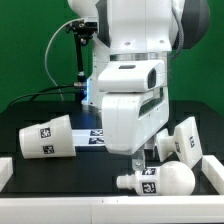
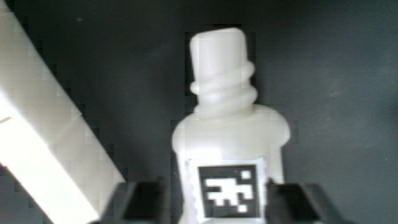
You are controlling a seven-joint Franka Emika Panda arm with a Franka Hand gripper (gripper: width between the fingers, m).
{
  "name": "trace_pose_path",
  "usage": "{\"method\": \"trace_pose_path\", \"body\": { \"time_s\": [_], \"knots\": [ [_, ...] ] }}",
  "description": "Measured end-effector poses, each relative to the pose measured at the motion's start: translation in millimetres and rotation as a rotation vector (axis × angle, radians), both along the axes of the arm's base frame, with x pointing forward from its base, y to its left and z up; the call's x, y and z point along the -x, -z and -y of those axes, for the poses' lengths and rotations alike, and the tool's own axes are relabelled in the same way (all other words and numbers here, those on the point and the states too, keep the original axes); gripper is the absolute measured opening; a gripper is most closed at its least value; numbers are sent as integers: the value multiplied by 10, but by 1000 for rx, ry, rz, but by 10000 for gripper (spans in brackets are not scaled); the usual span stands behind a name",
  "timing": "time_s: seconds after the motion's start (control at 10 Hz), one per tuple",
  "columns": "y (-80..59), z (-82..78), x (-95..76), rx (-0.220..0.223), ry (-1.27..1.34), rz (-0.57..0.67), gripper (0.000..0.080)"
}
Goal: Assemble lamp
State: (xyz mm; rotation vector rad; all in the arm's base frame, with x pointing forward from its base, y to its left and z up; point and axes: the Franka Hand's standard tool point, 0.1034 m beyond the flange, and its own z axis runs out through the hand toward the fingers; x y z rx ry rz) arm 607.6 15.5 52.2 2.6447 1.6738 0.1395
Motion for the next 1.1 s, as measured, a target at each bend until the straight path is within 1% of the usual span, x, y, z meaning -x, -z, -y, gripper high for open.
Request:
{"method": "trace_pose_path", "body": {
  "time_s": [0.1, 0.2, 0.3, 0.4, 0.5, 0.8, 0.9, 1.0, 1.1],
  "knots": [
    [-1, -4, 0, 0, -1, 0, 461],
    [-2, -43, -3, -2, -6, 6, 596],
    [29, -77, 13, -5, -10, 2, 596],
    [93, -80, 28, -7, -9, -1, 678],
    [182, -82, 55, -9, -9, -13, 693],
    [403, -121, 109, -16, -8, -23, 698],
    [452, -157, 131, -20, 0, -29, 699],
    [458, -184, 137, -22, 8, -31, 699],
    [458, -171, 136, -22, 9, -31, 657]
  ]
}}
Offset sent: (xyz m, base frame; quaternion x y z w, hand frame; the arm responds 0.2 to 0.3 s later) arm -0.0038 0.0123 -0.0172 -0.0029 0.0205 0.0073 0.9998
